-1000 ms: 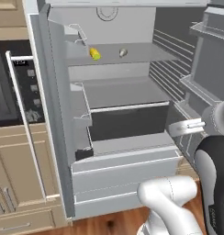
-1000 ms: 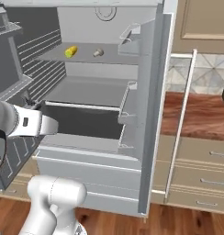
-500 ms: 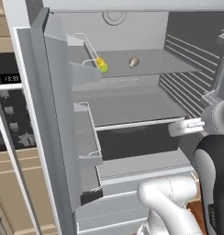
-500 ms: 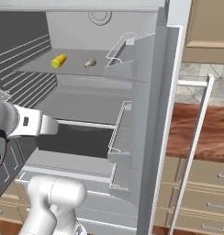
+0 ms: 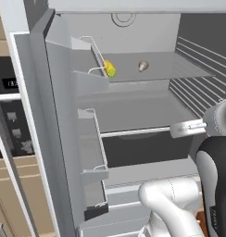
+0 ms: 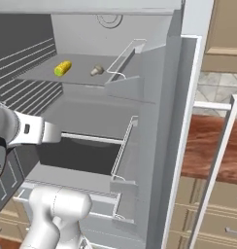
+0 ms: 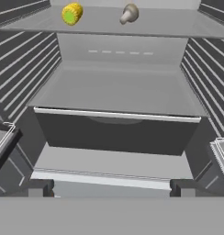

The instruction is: Gather the corn and mushroom from the fridge and place them on a tray on the dining counter. Then gather the chicken drumstick and fish from the fridge and place them on the other tray.

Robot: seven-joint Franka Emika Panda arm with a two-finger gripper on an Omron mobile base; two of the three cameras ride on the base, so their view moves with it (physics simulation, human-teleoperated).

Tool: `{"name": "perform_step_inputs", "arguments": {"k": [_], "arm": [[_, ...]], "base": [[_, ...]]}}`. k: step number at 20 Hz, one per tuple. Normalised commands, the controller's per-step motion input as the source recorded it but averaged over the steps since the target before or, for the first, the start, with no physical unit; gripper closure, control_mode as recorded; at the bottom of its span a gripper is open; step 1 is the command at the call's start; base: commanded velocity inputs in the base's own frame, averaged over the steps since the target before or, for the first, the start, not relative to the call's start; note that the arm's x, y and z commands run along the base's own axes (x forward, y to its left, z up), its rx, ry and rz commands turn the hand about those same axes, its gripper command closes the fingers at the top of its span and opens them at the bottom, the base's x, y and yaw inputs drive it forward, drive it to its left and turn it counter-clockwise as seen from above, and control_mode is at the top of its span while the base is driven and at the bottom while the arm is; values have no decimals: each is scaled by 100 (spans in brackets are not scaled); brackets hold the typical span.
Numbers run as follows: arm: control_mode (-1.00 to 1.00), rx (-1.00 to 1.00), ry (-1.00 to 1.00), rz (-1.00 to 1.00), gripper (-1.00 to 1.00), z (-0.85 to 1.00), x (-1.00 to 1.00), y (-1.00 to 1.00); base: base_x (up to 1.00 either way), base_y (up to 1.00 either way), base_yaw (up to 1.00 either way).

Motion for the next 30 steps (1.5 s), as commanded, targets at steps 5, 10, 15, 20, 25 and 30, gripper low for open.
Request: {"name": "perform_step_inputs", "arguments": {"k": [5,10,15,20,25,30], "arm": [[100,0,0,0,-100,0,0,0],[100,0,0,0,-100,0,0,0],[100,0,0,0,-100,0,0,0],[-100,0,-6,0,-100,4,-5,0],[-100,-1,-30,0,-100,34,-26,0],[-100,0,-7,0,-100,42,1,0]], "base": [[45,3,4],[50,0,0],[52,0,0],[-1,0,0],[0,0,0],[0,0,0]]}}
